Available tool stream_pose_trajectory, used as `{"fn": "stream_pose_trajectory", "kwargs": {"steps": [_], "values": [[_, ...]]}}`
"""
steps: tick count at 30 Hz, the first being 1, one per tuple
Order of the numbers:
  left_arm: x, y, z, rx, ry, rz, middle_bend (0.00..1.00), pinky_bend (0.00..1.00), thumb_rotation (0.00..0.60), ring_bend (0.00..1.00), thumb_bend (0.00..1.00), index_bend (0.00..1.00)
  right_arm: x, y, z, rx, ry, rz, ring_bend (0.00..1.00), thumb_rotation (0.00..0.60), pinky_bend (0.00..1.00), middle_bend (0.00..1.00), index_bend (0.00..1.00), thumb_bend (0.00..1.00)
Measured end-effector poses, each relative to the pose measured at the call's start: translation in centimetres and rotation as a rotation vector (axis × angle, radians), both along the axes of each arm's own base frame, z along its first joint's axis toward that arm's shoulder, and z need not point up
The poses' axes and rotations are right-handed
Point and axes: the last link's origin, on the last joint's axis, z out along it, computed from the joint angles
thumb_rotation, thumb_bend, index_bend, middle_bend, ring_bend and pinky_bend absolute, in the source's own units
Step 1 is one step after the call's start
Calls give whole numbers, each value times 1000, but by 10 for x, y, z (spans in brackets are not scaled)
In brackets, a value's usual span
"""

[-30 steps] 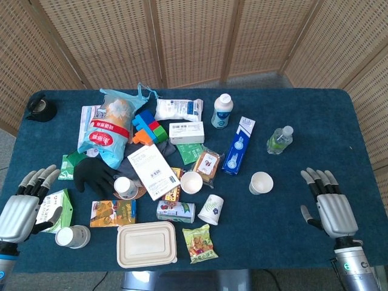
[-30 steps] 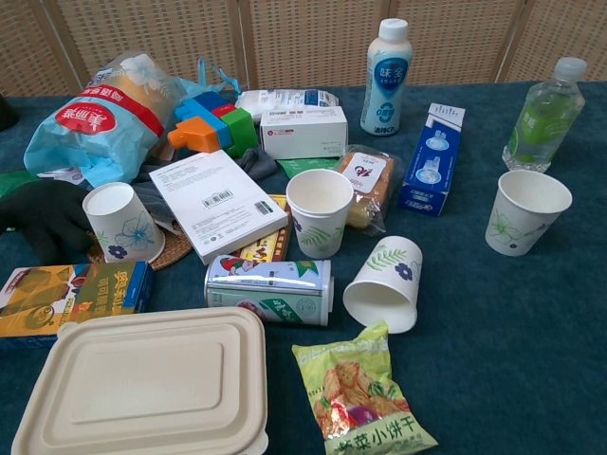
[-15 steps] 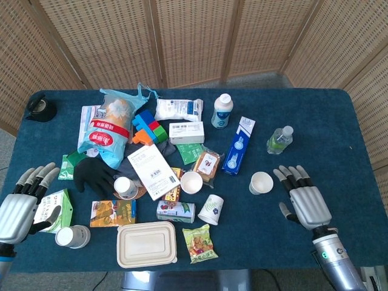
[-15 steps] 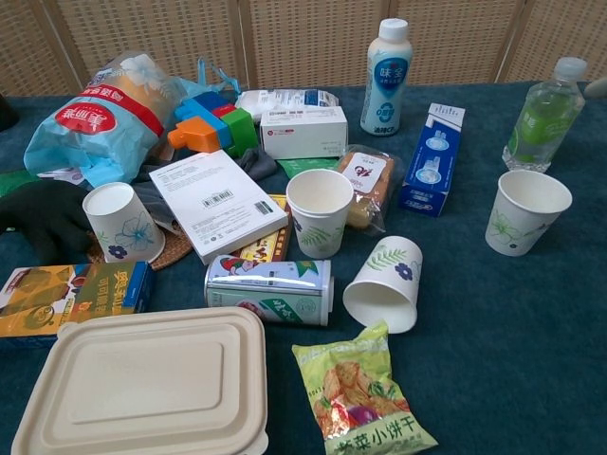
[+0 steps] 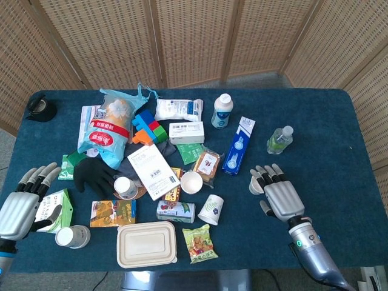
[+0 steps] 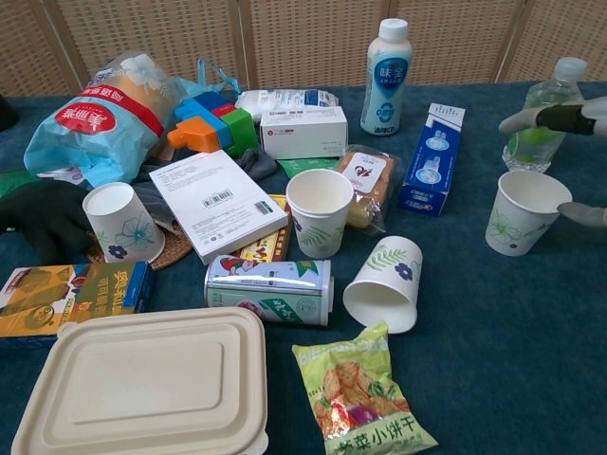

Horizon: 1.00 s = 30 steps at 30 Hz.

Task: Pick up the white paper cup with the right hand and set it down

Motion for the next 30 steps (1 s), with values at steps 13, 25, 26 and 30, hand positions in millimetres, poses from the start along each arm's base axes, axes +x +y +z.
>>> {"fn": "stream_pose_trajectory", "kwargs": {"steps": [13, 25, 26, 30], "values": [[2, 2, -1, 0, 4, -7, 56, 0, 600, 0, 449, 0, 2, -21, -20, 61, 44, -19, 0, 600, 0, 0, 0, 444], [-1, 1, -1, 2, 5, 5, 56, 0, 600, 0, 449, 0, -7, -30, -29, 92, 71, -48, 0, 600, 0, 0, 0, 445], [-1, 1, -1, 3, 5, 5, 56, 0, 600, 0, 449, 0, -8, -31, -30, 94, 73, -49, 0, 600, 0, 0, 0, 446], [-1, 1, 0, 7, 8, 8, 55, 0, 600, 0, 450, 0, -13, -36, -31, 94, 78, -54, 0, 600, 0, 0, 0, 456]]}}
